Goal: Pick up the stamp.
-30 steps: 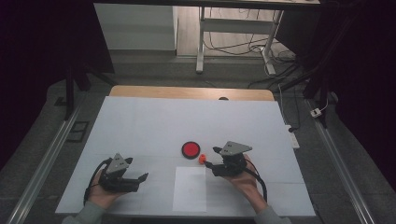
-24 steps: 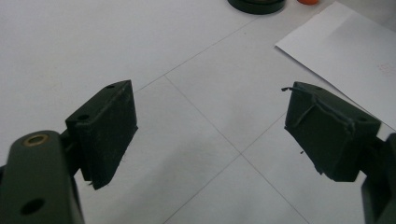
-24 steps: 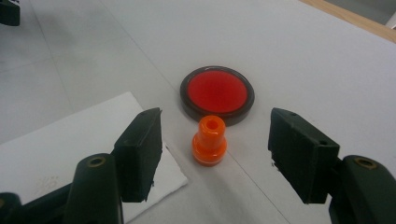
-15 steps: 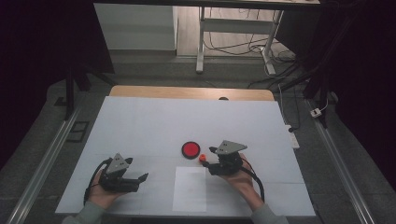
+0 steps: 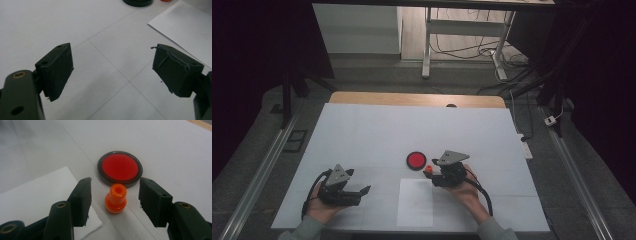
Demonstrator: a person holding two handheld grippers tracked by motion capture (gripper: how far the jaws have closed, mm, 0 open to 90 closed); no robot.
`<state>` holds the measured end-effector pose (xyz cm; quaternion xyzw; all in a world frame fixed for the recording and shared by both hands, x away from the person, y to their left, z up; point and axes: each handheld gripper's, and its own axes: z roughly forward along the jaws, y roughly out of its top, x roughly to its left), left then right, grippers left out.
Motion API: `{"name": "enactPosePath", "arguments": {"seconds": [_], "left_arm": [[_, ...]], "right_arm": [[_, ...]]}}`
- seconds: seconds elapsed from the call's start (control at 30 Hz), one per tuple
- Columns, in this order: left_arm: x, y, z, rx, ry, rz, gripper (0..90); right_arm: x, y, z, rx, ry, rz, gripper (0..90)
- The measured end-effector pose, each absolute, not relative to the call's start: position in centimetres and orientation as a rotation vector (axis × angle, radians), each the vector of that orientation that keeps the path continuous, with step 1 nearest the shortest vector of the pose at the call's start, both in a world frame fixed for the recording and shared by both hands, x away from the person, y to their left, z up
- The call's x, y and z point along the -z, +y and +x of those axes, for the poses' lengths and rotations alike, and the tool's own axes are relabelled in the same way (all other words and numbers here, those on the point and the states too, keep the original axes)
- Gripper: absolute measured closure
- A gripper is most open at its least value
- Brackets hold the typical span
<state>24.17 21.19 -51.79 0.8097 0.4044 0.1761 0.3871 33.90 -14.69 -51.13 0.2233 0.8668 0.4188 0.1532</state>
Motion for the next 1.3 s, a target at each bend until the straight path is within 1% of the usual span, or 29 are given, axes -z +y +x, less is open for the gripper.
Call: {"name": "enactPosePath", "arguments": {"seconds": [0.1,0.27,0.37,0.47,0.77,0.8,0.83,0.87,0.97,1.3], "left_arm": [[51.8,21.2,24.2,-0.450,1.029,2.060,16.8],[51.8,21.1,24.2,-0.450,1.029,2.063,16.8],[51.8,21.1,24.2,-0.450,1.026,2.063,16.8],[51.8,21.2,24.2,-0.450,1.027,2.062,16.8],[51.8,21.2,24.1,-0.453,1.027,2.062,16.8],[51.8,21.2,24.1,-0.453,1.026,2.063,16.8],[51.8,21.2,24.1,-0.452,1.025,2.064,16.8],[51.8,21.2,24.1,-0.453,1.024,2.065,16.8],[51.8,21.2,24.1,-0.454,1.023,2.063,16.8],[51.7,21.2,24.1,-0.454,1.021,2.062,16.8]], "right_arm": [[51.3,-14.6,34.0,-1.195,2.489,0.644,45.2],[51.7,-14.4,34.3,-1.176,2.493,0.661,50.8],[51.8,-14.2,34.4,-1.164,2.493,0.658,52.6],[52.0,-14.0,34.5,-1.166,2.489,0.654,56.8],[52.2,-13.8,34.6,-1.146,2.492,0.654,63.3],[52.2,-13.8,34.6,-1.139,2.498,0.649,65.3],[52.2,-13.8,34.6,-1.139,2.498,0.649,65.3],[52.3,-13.7,34.7,-1.140,2.498,0.644,68.1],[52.3,-13.7,34.7,-1.141,2.501,0.640,70.7],[52.0,-13.9,34.7,-1.174,2.490,0.654,72.2]]}}
